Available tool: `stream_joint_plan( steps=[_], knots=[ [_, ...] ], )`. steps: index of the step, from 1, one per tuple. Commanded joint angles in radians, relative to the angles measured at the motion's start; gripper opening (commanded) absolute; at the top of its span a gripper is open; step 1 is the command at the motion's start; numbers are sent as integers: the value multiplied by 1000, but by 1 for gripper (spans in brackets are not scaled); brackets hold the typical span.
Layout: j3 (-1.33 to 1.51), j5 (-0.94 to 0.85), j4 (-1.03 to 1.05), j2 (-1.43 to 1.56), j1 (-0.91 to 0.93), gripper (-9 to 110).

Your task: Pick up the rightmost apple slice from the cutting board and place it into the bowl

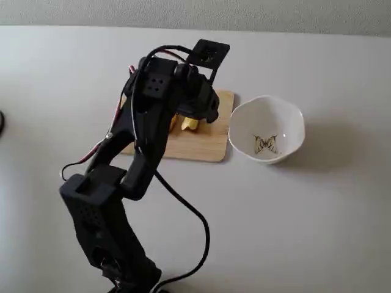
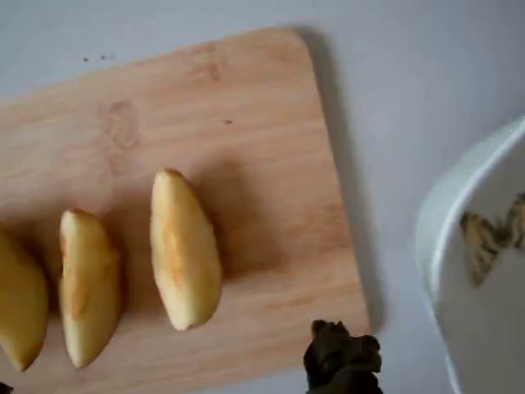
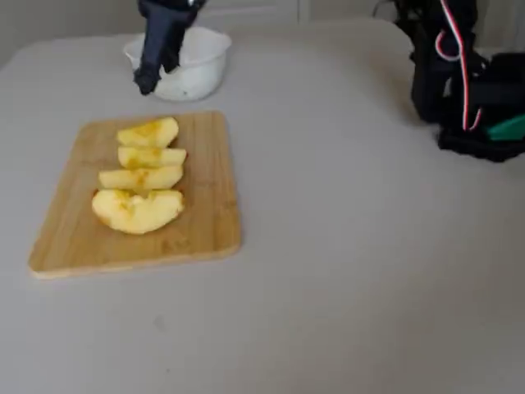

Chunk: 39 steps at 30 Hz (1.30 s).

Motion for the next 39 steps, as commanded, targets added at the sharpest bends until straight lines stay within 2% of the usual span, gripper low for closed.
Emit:
stream_joint_plan(
  steps=[1, 23, 39],
  knots=[
    [-64, 29, -9, -17, -11, 46],
    [-84, 40, -150, -224, 2, 39],
    [-133, 54, -66, -273, -21, 31]
  ],
)
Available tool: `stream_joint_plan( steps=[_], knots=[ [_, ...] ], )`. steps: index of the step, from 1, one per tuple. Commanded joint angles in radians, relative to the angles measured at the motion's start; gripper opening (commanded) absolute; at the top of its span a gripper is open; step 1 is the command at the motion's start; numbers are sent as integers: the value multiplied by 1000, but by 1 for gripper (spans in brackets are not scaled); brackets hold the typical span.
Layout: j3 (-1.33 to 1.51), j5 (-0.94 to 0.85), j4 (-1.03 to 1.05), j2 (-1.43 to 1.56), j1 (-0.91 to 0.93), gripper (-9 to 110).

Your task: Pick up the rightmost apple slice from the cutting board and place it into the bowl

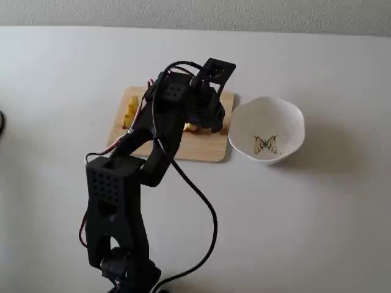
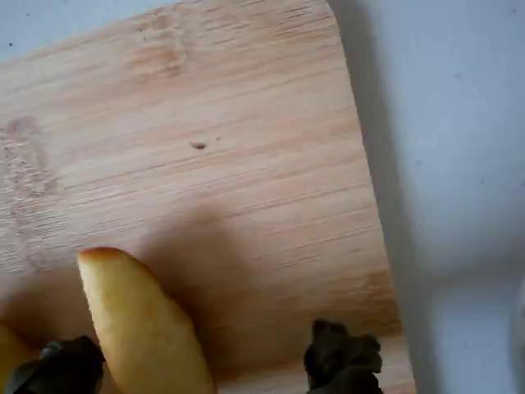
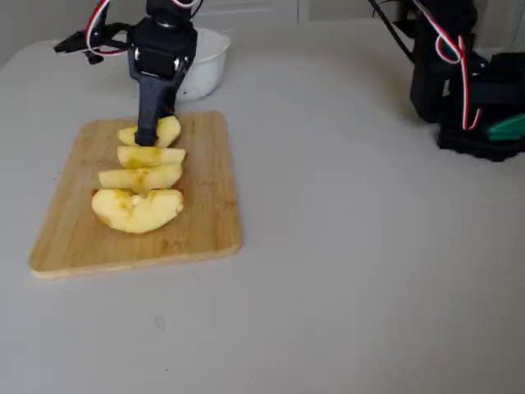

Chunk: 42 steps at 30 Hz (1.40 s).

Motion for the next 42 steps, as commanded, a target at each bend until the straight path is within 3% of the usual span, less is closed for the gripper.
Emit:
stream_joint_plan(
  steps=[1, 20, 27, 42],
  knots=[
    [-21, 17, 35, 2, -17, 31],
    [-21, 18, 52, 14, -46, 19],
    [-21, 12, 63, 8, -49, 0],
    [-84, 155, 64, 87, -23, 0]
  ],
)
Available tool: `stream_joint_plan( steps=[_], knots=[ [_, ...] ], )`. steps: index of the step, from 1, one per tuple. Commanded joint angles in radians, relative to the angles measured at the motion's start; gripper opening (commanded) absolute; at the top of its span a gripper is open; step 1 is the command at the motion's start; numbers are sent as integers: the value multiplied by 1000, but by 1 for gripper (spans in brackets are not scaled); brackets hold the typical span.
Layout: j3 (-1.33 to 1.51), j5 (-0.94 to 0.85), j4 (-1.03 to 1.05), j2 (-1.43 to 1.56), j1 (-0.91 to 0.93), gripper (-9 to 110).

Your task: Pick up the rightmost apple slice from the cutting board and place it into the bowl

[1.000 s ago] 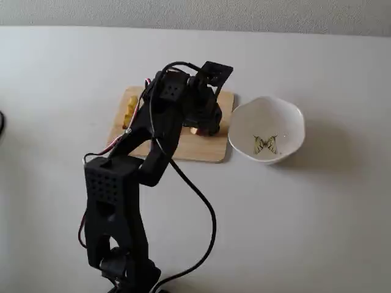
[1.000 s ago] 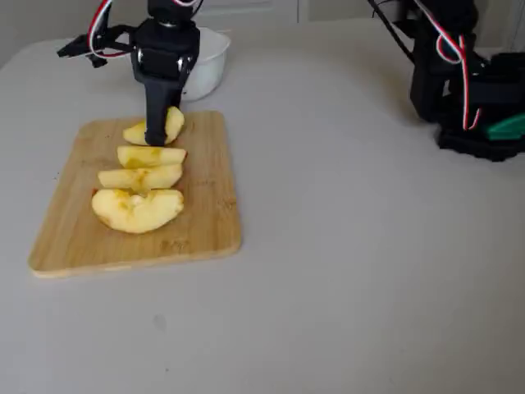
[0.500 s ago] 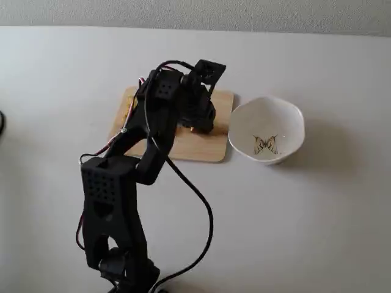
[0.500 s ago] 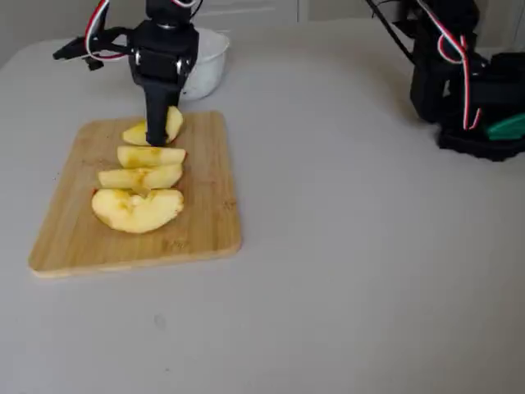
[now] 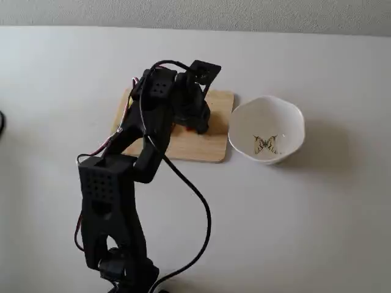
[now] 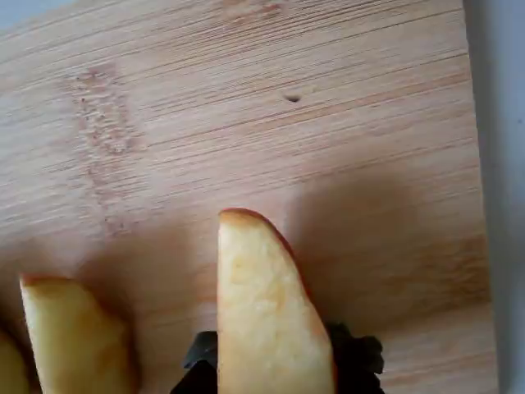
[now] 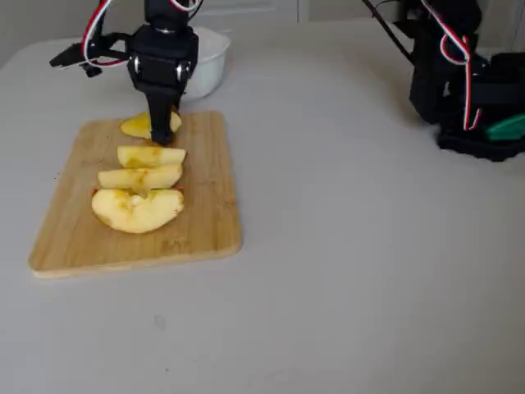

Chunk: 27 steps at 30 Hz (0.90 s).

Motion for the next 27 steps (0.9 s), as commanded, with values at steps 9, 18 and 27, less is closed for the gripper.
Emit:
stream_joint_plan(
  steps=[9, 18, 27],
  knots=[
    [-167, 402, 20, 261, 75, 0],
    [-370, 876, 155, 295, 273, 0],
    [-370, 960, 175, 149, 377, 1]
  ],
)
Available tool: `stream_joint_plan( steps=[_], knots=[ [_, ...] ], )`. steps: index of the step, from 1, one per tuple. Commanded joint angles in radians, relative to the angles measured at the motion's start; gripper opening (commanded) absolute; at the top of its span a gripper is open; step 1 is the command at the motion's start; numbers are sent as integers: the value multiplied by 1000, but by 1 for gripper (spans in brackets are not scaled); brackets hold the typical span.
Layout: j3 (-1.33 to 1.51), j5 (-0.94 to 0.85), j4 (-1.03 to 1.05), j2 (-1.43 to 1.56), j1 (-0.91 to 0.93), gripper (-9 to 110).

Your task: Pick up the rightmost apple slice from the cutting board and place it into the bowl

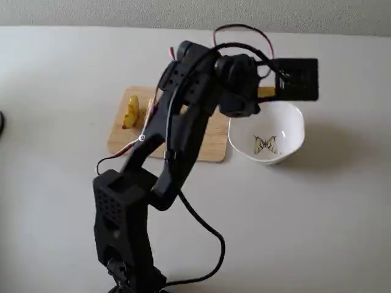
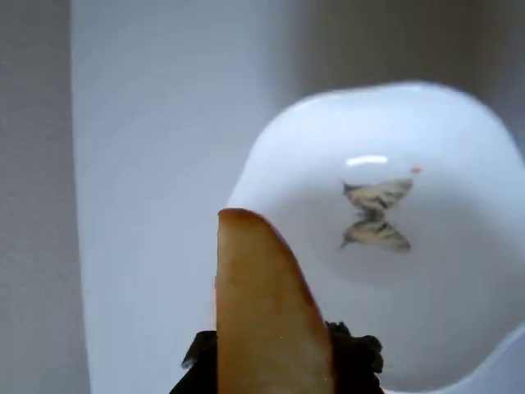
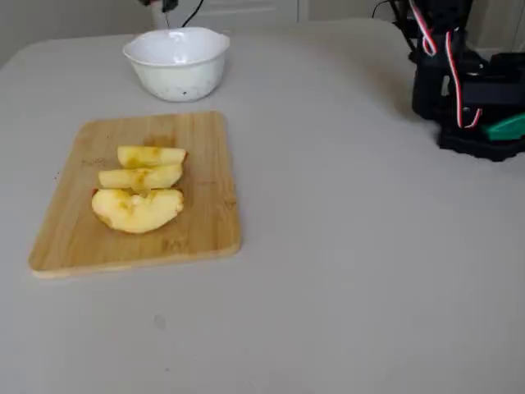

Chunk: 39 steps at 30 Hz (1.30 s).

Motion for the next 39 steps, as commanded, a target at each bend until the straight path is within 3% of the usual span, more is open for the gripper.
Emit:
stream_joint_plan(
  steps=[1, 6, 11, 14, 18, 20, 22, 30, 39],
  knots=[
    [-69, 25, 5, -17, 34, 2],
    [-69, 40, 61, -83, 40, 14],
    [-83, 38, 87, -144, 38, 38],
    [-284, 37, 195, -239, 38, 43],
    [-900, 18, 434, -477, 18, 27],
    [-890, 31, 433, -399, 3, 9],
    [-881, 64, 433, -305, -17, 0],
    [-739, 164, 433, 104, -166, 0],
    [-94, 209, 428, 841, -380, 0]
  ],
)
